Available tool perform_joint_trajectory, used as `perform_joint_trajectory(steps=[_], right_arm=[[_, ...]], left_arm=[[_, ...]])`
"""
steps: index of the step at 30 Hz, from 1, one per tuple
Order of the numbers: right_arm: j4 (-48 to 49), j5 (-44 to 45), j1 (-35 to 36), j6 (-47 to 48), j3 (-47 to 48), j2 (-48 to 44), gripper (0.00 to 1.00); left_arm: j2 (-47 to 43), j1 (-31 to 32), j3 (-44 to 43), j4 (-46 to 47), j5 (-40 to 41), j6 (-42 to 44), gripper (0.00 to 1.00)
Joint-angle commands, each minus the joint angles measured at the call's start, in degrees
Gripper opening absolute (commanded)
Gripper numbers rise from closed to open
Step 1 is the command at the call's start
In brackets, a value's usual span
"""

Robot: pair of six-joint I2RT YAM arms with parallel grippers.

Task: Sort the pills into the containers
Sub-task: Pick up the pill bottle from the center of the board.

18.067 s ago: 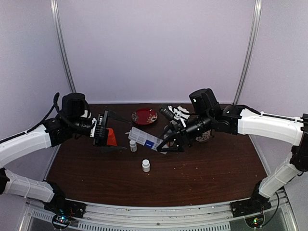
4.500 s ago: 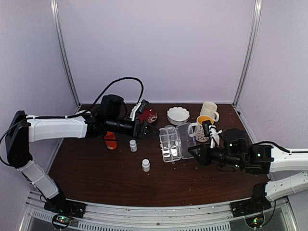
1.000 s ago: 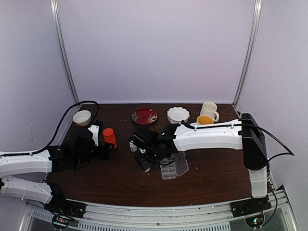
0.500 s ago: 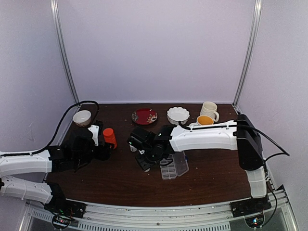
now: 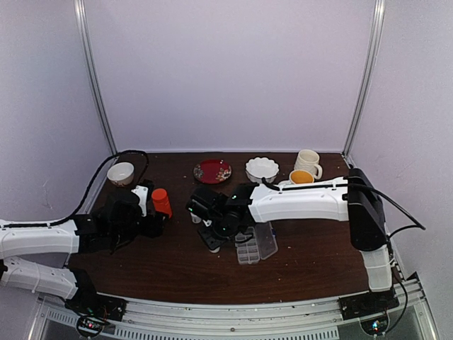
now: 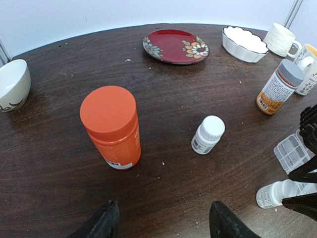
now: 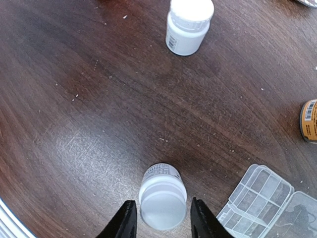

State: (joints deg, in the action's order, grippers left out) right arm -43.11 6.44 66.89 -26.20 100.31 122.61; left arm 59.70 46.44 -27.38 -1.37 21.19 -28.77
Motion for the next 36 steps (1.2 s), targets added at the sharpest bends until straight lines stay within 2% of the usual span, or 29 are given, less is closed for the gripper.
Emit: perform_joint_trajectory(steps=[1,9,22,31,36], right_arm=[[-0.65,1.12,0.43,-0.01,1.49,1.26,0.42],[-0.58,1.22,0.40,0.00,1.38,1.49,0.44],[-0.45,1.34,0.46,0.27,1.90,1.77,0.35],[0.16,2.07,0.44,0.75,1.73,-1.98,0.27],[0.54,3.36,0.36,0.78,0.96,-5.81,0.26]], left_arm=[[0.31,-0.30,-1.02,1.98,-0.33,0.82,0.65],[0.26,-0.29,-0.84,2.07,-0.59,0.70,0.65],[0.24,-0.29,-1.10,1.72,-0.80,0.77,0.65],[0.24,-0.29,-1.92,1.72,-2.09,1.15,0.65],[0.03,-0.34,-1.70,3.68,-7.29,4.12,0.66]])
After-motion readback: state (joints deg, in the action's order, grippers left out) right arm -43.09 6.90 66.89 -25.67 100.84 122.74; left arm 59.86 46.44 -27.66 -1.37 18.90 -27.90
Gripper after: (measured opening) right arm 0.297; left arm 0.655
